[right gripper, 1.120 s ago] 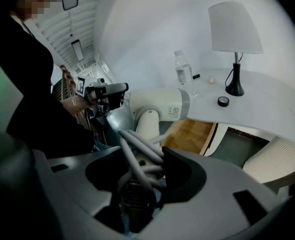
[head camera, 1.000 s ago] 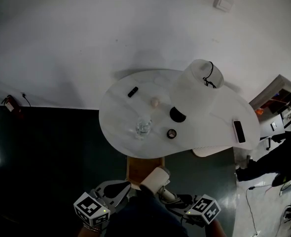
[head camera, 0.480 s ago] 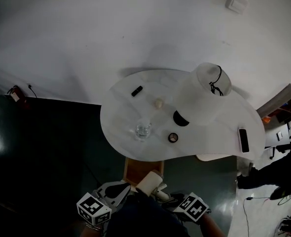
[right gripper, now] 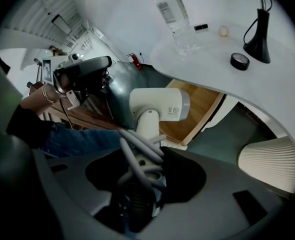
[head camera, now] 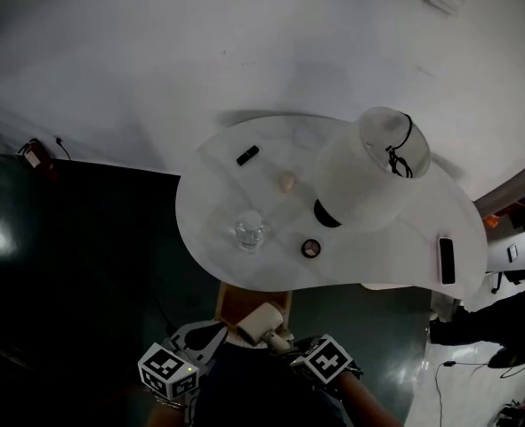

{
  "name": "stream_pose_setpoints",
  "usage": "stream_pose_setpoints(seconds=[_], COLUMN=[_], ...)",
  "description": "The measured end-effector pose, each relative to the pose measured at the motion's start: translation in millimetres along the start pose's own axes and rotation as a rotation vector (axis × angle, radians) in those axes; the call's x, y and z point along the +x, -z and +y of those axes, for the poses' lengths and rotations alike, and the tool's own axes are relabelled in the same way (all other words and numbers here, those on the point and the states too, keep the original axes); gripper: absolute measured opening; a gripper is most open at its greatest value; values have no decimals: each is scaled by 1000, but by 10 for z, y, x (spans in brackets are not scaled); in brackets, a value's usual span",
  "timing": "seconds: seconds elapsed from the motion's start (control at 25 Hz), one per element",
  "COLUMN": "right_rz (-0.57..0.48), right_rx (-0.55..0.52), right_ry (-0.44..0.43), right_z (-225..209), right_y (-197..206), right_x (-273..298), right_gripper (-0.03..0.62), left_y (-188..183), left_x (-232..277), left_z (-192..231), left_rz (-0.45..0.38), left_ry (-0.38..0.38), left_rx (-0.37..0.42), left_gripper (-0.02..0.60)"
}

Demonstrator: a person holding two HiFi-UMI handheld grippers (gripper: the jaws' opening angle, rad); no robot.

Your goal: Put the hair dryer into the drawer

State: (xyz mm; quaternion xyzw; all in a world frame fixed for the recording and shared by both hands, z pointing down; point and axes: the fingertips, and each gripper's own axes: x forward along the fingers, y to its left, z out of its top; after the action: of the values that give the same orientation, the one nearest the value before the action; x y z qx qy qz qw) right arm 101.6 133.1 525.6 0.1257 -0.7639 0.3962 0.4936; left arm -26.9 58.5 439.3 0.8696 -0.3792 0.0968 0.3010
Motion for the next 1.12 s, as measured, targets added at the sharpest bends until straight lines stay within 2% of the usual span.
stream_pose_setpoints(seconds=[0.2, 0.48, 0.88, 1.12], right_rz=[6, 36, 51, 51], right_rx=[16, 18, 86, 154], right_ry=[-40, -51, -25, -5], right_z=[-72, -170, -294, -370], right_y=[-93, -198, -368, -439], right_x=[96, 192, 362, 497], right_gripper=[220, 220, 221, 221], left_y=[28, 47, 79, 115], left_x=[77, 161, 278, 386], left_z=[89, 174, 369, 503], left_rz=[-3, 16, 87, 133], left_ry=[-49, -61, -12, 43], left_rx=[-23, -43, -57, -69], left_gripper=[8, 8, 8, 8])
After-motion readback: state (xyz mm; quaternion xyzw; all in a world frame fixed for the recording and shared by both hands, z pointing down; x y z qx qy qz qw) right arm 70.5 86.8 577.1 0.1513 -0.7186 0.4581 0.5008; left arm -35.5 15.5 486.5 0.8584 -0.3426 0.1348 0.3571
